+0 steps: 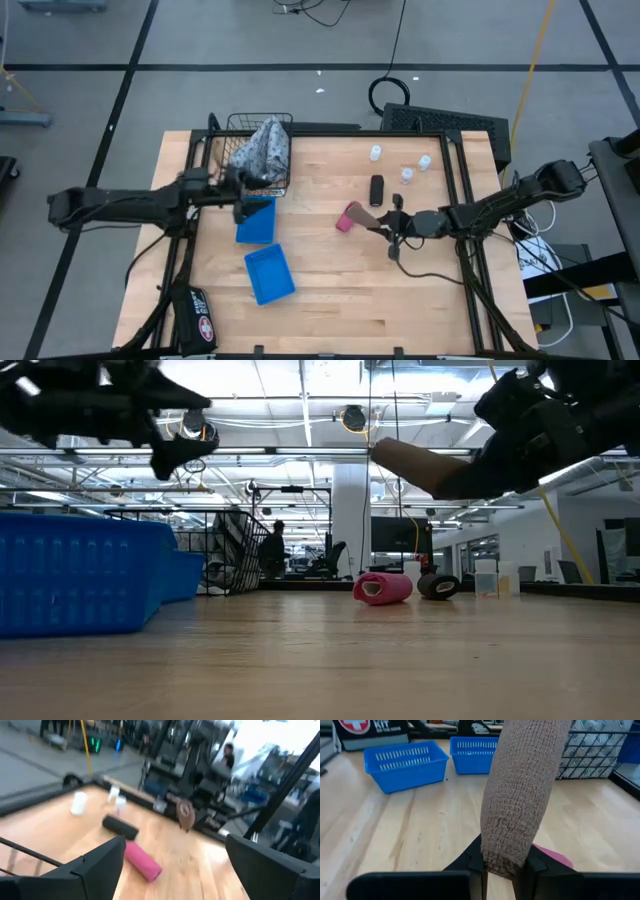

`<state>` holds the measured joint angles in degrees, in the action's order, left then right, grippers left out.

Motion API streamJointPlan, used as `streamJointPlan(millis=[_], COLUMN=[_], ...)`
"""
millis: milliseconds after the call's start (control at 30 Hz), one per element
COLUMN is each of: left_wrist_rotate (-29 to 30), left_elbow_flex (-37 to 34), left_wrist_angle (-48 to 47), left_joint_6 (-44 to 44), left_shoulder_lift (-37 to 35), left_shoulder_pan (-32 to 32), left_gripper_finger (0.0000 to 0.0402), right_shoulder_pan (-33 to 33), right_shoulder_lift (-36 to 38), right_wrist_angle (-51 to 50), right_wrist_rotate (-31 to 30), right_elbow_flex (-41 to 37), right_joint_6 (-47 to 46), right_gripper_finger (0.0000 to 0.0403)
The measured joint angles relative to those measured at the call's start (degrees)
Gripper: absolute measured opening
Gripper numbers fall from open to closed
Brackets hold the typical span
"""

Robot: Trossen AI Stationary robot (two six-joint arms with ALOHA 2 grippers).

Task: Pick & Place Medicine items
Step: Put the brown bandage into the top blue basket

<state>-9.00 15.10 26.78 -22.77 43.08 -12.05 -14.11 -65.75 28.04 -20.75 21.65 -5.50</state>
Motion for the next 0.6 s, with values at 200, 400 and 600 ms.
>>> streamJointPlan(millis=[200,400,600], left_wrist_rotate=[-4.6,-8.8,-12.8], left_elbow_flex=[11.0,22.6,30.3], left_wrist_angle=[0.1,0.1,0.0], left_joint_6=[5.5,10.2,13.6], left_shoulder_lift=[17.8,31.7,39.9], left_shoulder_pan=[3.3,6.2,8.3], left_gripper_finger=[0.0353,0.0353,0.0353], right_shoulder_pan=[0.0,0.0,0.0], right_shoulder_lift=[-4.9,-7.6,-7.9], right_wrist_angle=[0.1,0.2,0.8], right_wrist_rotate=[0.0,-0.1,-0.3], right_elbow_flex=[4.3,6.2,6.2], right_joint_6=[7.3,13.9,14.3], right_gripper_finger=[0.004,0.004,0.004])
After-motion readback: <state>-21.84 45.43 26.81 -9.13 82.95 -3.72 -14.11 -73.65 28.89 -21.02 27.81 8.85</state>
